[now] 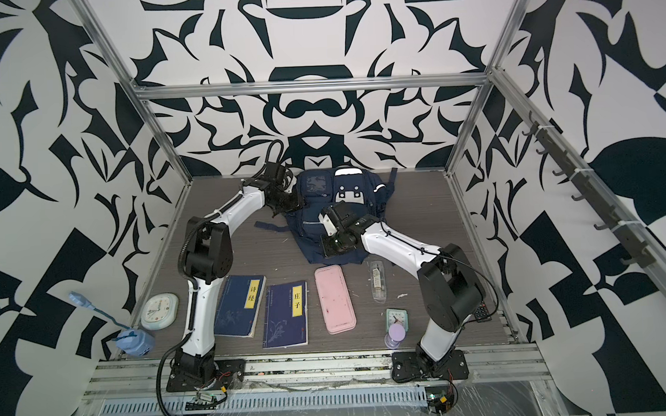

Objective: Pack books, pencil case, and school supplies into a backpack
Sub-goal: Unzip the student bag at the top-center of the table.

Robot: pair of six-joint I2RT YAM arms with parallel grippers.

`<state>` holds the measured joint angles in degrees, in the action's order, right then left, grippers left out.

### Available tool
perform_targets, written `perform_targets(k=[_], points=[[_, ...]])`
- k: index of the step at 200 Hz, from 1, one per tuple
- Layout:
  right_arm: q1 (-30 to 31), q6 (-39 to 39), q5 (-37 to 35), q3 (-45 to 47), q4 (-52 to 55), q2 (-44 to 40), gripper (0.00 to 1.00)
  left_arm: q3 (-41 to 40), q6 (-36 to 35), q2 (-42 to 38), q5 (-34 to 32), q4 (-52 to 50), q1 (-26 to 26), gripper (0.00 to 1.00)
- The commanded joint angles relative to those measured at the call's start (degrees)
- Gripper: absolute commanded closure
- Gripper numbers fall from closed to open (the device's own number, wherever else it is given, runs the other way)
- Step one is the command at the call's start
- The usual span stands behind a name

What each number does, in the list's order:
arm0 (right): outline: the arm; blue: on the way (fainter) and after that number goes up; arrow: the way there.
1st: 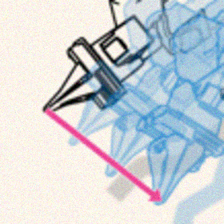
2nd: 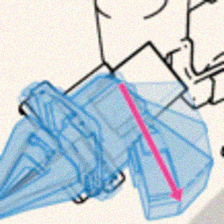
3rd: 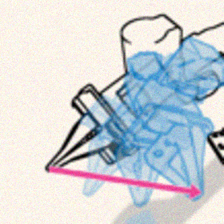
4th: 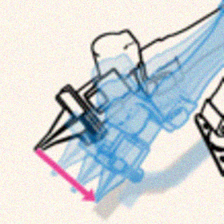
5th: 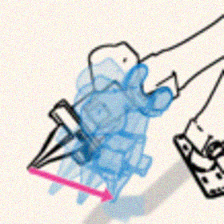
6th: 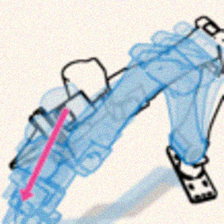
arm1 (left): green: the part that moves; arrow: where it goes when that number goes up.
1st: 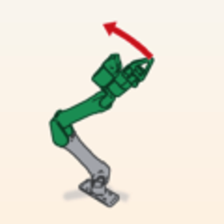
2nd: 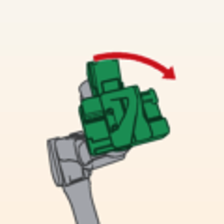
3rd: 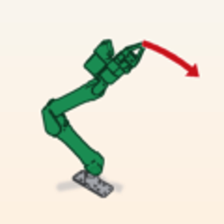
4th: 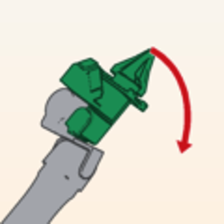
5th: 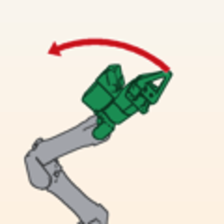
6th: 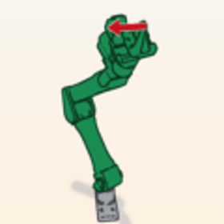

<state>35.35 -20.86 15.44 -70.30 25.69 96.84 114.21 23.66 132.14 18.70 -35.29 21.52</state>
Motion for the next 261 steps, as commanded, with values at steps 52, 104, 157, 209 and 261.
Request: perform_targets(k=[52,104,157,209,261], points=[[0.11,0.39,0.64,-0.8,-2.24,0.29,1.0,5.36,-3.14,3.84,4.13,-5.36,0.45,0.51],[0.07,0.38,0.82,-1.68,-2.05,0.17,1.0,7.95,-4.14,6.2,2.66,-7.6,0.49,0.51],[0.12,0.63,0.82,-3.42,-1.53,1.18,1.0,6.5,-2.45,6.08,8.2,-4.29,0.24,0.74],[0.15,2.33,0.03,-4.83,0.54,1.31,1.0,-7.99,5.33,-3.4,10.85,10.13,-3.91,1.0],[0.32,3.51,1.2,-5.58,0.81,2.2,1.0,-35.19,20.87,-18.82,8.12,34.85,-12.03,1.0]])
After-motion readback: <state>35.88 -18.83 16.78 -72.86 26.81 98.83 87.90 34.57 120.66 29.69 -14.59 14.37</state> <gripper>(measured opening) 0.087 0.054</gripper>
